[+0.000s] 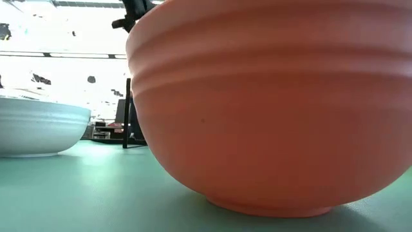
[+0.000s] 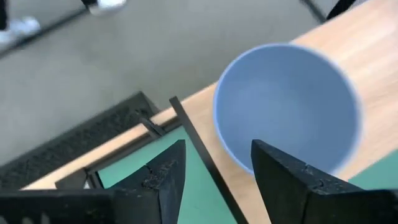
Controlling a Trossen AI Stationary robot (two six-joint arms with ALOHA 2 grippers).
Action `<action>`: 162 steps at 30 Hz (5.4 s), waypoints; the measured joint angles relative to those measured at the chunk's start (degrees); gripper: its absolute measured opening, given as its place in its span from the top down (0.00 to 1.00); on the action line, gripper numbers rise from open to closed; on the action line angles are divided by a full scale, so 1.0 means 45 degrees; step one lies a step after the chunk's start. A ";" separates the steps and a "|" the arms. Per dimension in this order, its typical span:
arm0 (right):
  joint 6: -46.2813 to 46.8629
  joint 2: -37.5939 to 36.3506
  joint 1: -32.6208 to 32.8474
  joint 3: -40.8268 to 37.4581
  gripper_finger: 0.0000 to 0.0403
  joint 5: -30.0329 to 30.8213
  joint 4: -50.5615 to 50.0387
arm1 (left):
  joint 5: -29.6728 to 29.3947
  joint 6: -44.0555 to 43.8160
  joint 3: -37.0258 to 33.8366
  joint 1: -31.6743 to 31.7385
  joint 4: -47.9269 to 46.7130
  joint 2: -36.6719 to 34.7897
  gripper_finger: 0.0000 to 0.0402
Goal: Place and stack bowls onto a shelf
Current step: Stack the white bowl on top of the blue bowl on the shelf
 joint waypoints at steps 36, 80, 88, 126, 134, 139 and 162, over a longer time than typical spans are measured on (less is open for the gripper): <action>0.0074 1.2665 0.1058 1.2374 0.63 -0.1363 -0.4731 | -0.4565 -0.5157 -0.7760 -1.1952 -0.0609 -0.8376 0.66; 0.1157 2.0968 0.0495 2.1629 0.93 -0.4077 -0.9232 | -0.2881 -0.6232 -0.7760 -1.1967 -0.3086 -0.8369 0.66; 0.1082 2.0968 0.0674 2.3003 0.91 -0.3818 -1.1203 | -0.3209 -0.6263 -0.7760 -1.1967 -0.3081 -0.8369 0.66; -0.4664 1.4930 -0.2791 2.3185 0.93 0.1636 -1.4760 | -0.3181 -0.7698 -0.7770 -1.1971 -0.2493 -0.7543 0.66; -0.6102 1.5497 -0.4489 2.3213 0.93 0.1222 -1.1985 | -0.3626 -0.9667 -0.7770 -1.1991 -0.2493 -0.7514 0.66; -0.6333 1.5504 -0.5471 2.3193 0.93 0.0669 -1.2280 | -0.3644 -1.0734 -0.7770 -1.2001 -0.2508 -0.7284 0.66; -0.6829 1.6334 -0.6518 2.3202 0.88 -0.2567 -1.2796 | -0.3731 -1.1782 -0.7770 -1.1991 -0.2482 -0.5024 0.66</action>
